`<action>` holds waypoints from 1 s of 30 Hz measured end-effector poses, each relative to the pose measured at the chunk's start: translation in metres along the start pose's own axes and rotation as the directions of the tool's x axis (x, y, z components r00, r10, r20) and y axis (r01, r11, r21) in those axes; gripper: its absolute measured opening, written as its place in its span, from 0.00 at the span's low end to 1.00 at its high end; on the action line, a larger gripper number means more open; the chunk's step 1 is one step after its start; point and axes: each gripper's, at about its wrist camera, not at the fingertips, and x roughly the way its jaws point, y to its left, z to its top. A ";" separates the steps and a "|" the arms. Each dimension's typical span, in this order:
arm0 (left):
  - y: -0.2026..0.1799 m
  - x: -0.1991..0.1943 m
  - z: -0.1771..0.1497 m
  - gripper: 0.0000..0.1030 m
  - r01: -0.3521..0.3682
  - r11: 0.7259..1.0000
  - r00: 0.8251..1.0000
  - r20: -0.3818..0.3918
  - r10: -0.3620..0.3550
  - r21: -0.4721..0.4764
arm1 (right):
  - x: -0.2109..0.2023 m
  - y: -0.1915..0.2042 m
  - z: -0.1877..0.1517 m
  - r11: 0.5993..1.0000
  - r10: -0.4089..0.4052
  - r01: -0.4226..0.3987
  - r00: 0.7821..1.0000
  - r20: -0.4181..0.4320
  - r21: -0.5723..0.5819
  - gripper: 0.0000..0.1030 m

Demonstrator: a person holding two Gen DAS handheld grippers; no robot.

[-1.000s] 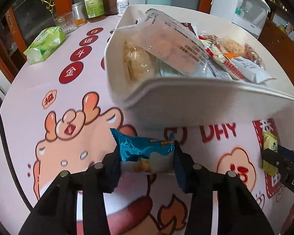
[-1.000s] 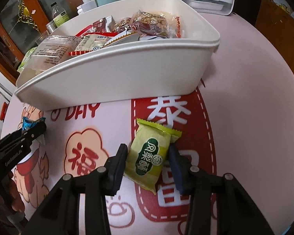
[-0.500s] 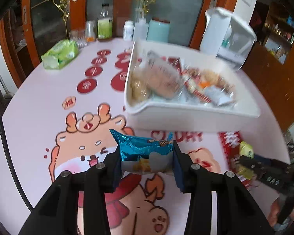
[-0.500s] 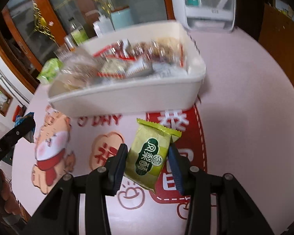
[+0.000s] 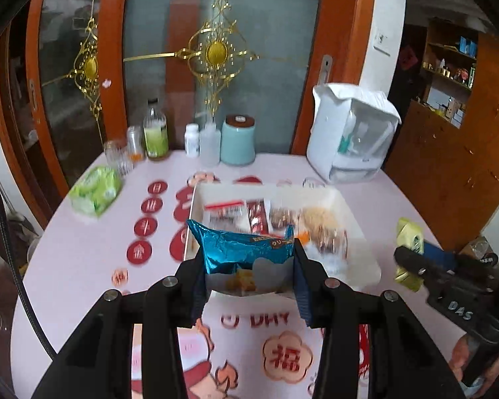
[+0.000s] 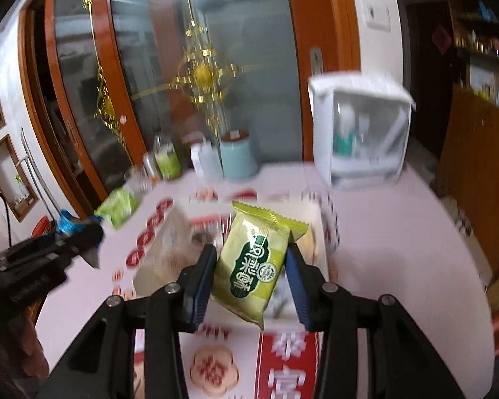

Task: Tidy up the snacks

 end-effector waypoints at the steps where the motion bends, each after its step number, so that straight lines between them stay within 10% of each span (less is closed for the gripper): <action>1: -0.002 0.002 0.008 0.41 -0.005 1.000 1.000 0.002 0.005 0.001 | 0.001 0.001 0.008 1.000 -0.005 0.006 1.000 0.016 -0.007 0.42; 7: -0.003 0.031 0.059 0.42 -0.039 0.999 0.999 0.001 0.039 0.008 | 0.031 0.004 0.050 0.999 -0.039 0.041 0.998 0.048 -0.028 0.42; 17: 0.002 0.116 0.105 0.44 -0.040 0.999 0.996 -0.084 0.040 0.002 | 0.146 -0.004 0.054 0.996 -0.089 0.085 0.983 -0.163 -0.032 0.47; 23: 0.002 0.155 0.102 0.85 -0.045 0.999 0.990 -0.136 0.045 -0.002 | 0.161 -0.010 0.044 0.998 -0.052 0.054 0.979 -0.195 0.008 0.60; 30: 0.012 0.169 0.090 0.89 -0.076 0.997 0.983 -0.171 0.072 -0.020 | 0.149 -0.010 0.041 0.999 -0.032 0.034 0.982 -0.185 0.006 0.60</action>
